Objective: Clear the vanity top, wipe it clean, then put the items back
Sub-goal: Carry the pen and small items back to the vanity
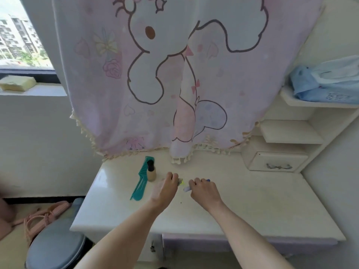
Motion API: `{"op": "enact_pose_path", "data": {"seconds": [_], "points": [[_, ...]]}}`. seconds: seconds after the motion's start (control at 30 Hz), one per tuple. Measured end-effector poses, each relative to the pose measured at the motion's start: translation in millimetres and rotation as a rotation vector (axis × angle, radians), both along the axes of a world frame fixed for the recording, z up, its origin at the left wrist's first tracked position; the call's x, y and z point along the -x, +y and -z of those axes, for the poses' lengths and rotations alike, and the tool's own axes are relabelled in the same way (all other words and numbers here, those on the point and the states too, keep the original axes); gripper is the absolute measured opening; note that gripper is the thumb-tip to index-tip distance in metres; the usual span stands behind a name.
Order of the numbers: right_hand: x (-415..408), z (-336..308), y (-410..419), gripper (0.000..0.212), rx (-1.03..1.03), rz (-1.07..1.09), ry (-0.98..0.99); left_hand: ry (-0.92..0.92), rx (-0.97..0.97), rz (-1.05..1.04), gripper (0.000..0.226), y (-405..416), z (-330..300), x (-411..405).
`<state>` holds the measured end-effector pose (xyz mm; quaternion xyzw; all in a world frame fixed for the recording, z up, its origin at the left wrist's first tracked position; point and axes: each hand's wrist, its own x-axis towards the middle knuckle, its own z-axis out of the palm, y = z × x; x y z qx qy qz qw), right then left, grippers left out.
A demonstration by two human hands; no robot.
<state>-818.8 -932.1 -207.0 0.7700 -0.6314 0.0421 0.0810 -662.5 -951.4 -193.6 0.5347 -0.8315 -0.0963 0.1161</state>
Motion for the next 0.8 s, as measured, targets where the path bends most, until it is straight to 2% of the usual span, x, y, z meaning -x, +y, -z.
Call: {"op": "enact_pose_path", "data": {"seconds": [0.03, 0.1, 0.27, 0.47, 0.6, 0.63, 0.73, 0.8], "points": [[1, 8, -10, 0.035, -0.027, 0.016, -0.007, -0.060, -0.048, 0.013, 0.040, -14, 10, 1], [0, 19, -30, 0.036, -0.067, 0.061, -0.015, -0.119, -0.006, -0.012, 0.047, -42, 21, 1], [-5, 44, -63, 0.037, -0.149, 0.136, -0.075, -0.338, -0.062, 0.087, 0.032, -76, 64, -2], [-17, 70, -93, 0.041, -0.216, 0.203, -0.149, -0.272, -0.163, -0.028, 0.013, -91, 77, 9], [-21, 78, -98, 0.042, -0.250, 0.224, -0.171, -0.246, -0.187, -0.051, 0.013, -94, 90, 8], [-22, 79, -99, 0.042, -0.250, 0.221, -0.172, -0.231, -0.180, -0.037, 0.016, -96, 90, 8], [-23, 81, -101, 0.041, -0.235, 0.204, -0.176, -0.210, -0.117, -0.015, 0.045, -101, 97, 6], [-23, 80, -101, 0.041, -0.220, 0.190, -0.161, -0.171, -0.109, -0.030, 0.048, -101, 102, 5]]}}
